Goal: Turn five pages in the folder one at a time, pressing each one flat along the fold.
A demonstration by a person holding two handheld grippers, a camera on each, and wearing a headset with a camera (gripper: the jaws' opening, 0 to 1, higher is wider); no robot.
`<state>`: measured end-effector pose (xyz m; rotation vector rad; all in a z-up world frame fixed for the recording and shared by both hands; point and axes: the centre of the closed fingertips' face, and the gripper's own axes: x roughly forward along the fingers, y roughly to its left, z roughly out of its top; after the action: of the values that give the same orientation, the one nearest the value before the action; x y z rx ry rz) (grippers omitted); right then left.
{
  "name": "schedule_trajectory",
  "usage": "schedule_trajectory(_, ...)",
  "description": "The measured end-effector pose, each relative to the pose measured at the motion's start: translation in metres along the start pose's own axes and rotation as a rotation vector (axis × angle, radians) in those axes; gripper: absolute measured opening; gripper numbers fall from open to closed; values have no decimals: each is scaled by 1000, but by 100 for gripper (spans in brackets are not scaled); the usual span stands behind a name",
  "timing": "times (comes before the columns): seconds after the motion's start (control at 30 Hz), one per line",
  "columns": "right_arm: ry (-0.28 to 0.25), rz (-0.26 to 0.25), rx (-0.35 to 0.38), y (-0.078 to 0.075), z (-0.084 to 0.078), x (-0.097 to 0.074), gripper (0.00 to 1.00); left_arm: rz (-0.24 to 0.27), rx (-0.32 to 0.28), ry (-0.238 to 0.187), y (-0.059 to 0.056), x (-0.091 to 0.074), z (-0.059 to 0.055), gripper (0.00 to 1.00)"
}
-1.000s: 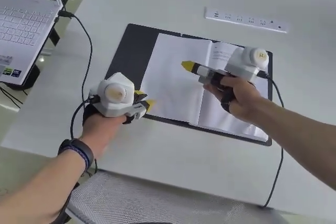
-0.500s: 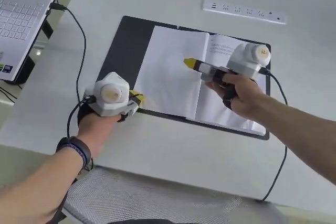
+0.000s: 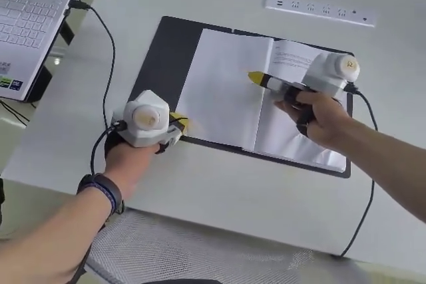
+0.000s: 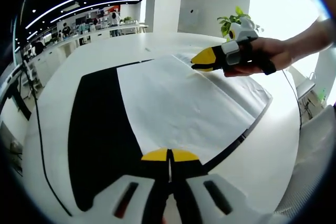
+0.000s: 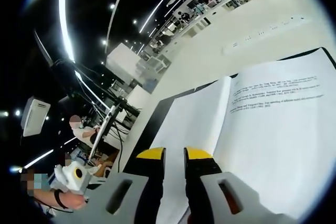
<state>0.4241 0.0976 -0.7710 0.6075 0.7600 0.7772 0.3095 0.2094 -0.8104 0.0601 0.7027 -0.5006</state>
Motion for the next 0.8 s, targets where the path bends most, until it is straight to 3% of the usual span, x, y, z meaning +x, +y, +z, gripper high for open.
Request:
schedule_trajectory(0.3, -16, -14, 12, -4, -1, -1, 6, -5, 27, 10, -3, -3, 1, 0)
schedule_trajectory(0.4, -49, -34, 14, -11, 0, -3, 0, 1, 26, 11, -4, -5, 3, 0)
schedule_trajectory(0.8, -67, -21, 39, -16, 10, -1, 0, 3, 17, 9, -3, -3, 3, 0)
